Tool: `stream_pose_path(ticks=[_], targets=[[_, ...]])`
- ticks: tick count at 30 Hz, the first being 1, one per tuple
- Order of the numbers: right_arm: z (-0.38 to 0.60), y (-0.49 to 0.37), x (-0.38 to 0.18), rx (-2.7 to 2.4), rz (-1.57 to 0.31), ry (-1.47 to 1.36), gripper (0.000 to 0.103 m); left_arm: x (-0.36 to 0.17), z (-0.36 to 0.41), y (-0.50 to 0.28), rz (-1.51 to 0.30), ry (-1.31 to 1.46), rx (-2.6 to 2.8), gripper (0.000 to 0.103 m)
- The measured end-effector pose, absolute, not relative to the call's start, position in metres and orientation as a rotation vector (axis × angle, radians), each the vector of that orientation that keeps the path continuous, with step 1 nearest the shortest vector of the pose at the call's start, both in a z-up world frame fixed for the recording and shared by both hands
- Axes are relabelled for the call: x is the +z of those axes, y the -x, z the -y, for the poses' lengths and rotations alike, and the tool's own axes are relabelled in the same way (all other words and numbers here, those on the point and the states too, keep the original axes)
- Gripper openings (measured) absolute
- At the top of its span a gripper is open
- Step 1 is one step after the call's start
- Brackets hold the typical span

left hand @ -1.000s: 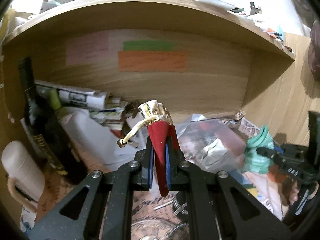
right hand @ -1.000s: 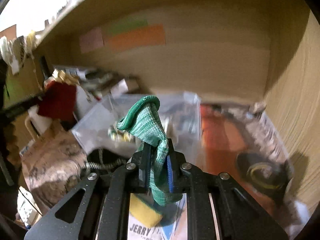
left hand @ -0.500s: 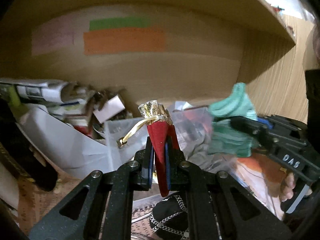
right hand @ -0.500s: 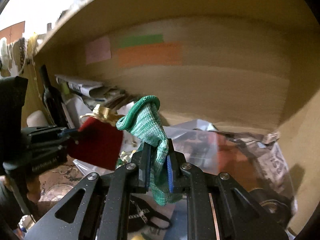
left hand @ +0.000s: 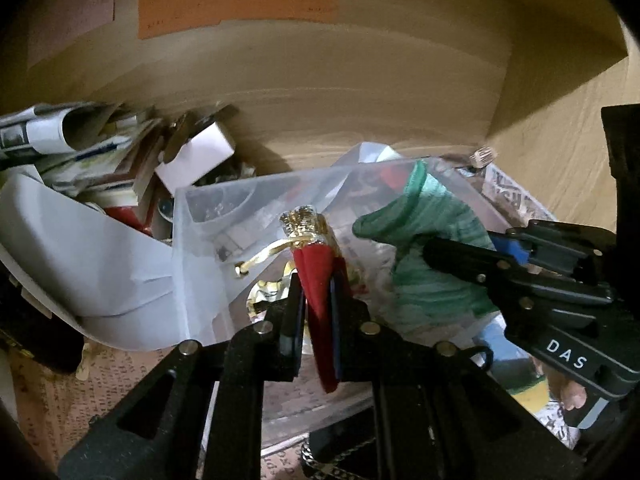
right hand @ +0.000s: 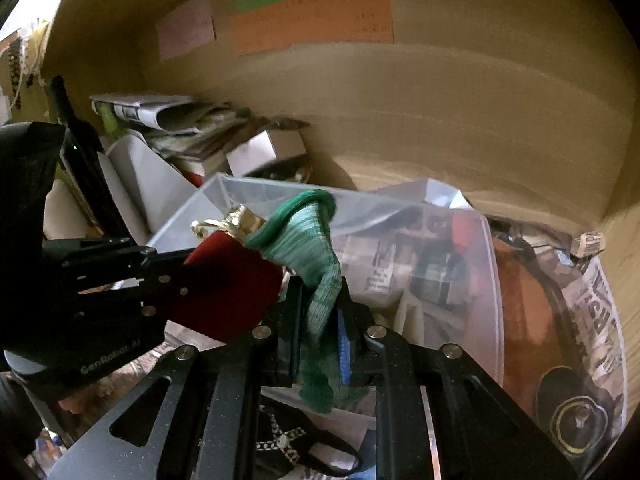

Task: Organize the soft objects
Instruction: 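Lift the red pouch with the left gripper while the right lifts the green sock into the box, then grasp the yellow sponge with the right gripper while the left grasps the black chain-strap bag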

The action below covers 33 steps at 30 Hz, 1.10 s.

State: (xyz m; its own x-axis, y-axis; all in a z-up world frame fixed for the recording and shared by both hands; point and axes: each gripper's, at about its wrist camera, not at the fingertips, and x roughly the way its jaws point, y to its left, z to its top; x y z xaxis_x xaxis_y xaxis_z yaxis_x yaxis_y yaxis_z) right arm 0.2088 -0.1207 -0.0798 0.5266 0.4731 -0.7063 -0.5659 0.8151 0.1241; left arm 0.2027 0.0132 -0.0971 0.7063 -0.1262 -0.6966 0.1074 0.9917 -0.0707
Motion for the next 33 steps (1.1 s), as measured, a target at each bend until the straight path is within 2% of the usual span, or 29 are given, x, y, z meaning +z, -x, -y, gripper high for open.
stream_pose_path(ticks=[2,4,5,7,9,11,19,26,30,33], targets=[[0.121,-0.211,-0.083,0.619,-0.818,0.129,0.014,-0.098,-0.014,-0.205,-0.788,0.03,-0.129,0.01],[0.119,-0.214,-0.087,0.617,-0.834,0.131,0.016,-0.098,-0.016,-0.205,-0.792,0.029,-0.124,0.019],[0.118,-0.214,-0.089,0.618,-0.841,0.132,0.019,-0.098,-0.016,-0.204,-0.791,0.029,-0.118,0.022],[0.117,-0.215,-0.09,0.611,-0.848,0.139,0.028,-0.096,-0.017,-0.202,-0.782,0.028,-0.107,0.038],[0.117,-0.212,-0.09,0.604,-0.839,0.147,0.038,-0.093,-0.018,-0.198,-0.765,0.024,-0.099,0.043],[0.119,-0.209,-0.087,0.599,-0.823,0.15,0.052,-0.089,-0.018,-0.197,-0.756,0.019,-0.097,0.045],[0.131,-0.192,-0.062,0.578,-0.735,0.149,0.071,-0.063,-0.019,-0.174,-0.672,0.008,-0.081,0.056],[0.146,-0.168,-0.034,0.571,-0.641,0.129,0.077,-0.039,-0.021,-0.145,-0.589,-0.01,-0.045,0.072],[0.154,-0.15,-0.025,0.557,-0.591,0.132,0.083,-0.031,-0.022,-0.127,-0.55,-0.015,-0.036,0.091],[0.159,-0.138,-0.024,0.555,-0.578,0.136,0.083,-0.031,-0.021,-0.116,-0.54,-0.022,-0.035,0.094]])
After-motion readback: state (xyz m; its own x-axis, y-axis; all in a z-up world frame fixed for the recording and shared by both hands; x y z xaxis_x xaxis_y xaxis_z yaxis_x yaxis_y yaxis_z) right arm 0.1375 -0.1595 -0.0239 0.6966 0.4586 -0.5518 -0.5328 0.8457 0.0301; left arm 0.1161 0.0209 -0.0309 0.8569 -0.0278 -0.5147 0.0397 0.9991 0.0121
